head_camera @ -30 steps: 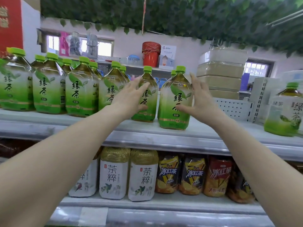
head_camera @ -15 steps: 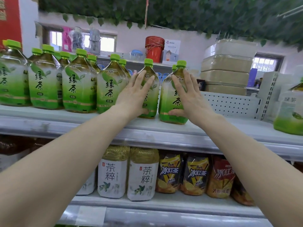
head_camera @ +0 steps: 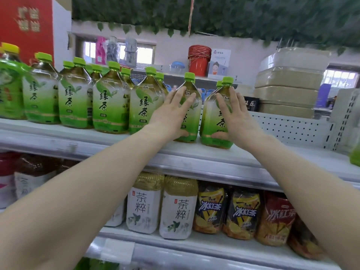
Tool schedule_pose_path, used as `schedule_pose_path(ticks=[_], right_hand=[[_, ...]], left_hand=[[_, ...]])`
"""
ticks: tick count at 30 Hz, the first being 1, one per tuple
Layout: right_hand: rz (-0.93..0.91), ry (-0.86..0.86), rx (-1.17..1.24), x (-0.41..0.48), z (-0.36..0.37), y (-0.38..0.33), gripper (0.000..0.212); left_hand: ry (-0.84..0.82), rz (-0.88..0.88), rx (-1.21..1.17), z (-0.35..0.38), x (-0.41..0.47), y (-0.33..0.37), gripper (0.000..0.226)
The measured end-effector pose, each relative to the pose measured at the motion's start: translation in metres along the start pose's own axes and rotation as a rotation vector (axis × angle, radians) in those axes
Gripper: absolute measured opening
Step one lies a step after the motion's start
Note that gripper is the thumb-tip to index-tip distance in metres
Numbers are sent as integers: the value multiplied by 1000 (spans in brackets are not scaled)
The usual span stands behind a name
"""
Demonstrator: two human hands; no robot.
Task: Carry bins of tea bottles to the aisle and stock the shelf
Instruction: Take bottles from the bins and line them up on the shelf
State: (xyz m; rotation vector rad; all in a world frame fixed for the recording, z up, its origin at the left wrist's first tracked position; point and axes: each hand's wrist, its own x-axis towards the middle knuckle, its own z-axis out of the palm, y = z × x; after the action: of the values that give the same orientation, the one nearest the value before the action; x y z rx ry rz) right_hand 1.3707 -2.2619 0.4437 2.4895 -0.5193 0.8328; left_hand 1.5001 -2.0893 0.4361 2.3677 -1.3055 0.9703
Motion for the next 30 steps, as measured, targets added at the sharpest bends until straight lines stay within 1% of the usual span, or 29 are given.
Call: schedule_pose_path(ticks=[4, 8, 12, 14, 17, 21, 23, 26, 30], right_hand=[[2, -47, -66, -5, -22, -8, 108], [-65, -10, -136, -22, -48, -33, 88], [-197, 71, -215, -43, -59, -84, 66], [-229, 110, -207, -55, -63, -119, 61], [-264, 155, -152, -76, -67, -179, 61], [-274, 159, -56, -110, -46, -265, 56], [-292, 116, -19, -133, -26, -310, 56], [-320, 9, 53, -170, 3, -376, 51], [-375, -120, 179, -221, 48, -464, 55]], left_hand=[[-20, 22, -26, -13, -15, -5, 97], [22, 93, -19, -32, -46, -23, 80], [54, 144, -13, -52, -92, -62, 63], [62, 179, -15, -59, -119, -87, 58], [85, 232, -25, -60, -163, -133, 54], [85, 269, -30, -43, -240, -199, 46], [47, 265, -34, -27, -287, -231, 47], [-45, 228, -76, -1, -359, -274, 46], [-170, 160, -131, 37, -455, -324, 48]])
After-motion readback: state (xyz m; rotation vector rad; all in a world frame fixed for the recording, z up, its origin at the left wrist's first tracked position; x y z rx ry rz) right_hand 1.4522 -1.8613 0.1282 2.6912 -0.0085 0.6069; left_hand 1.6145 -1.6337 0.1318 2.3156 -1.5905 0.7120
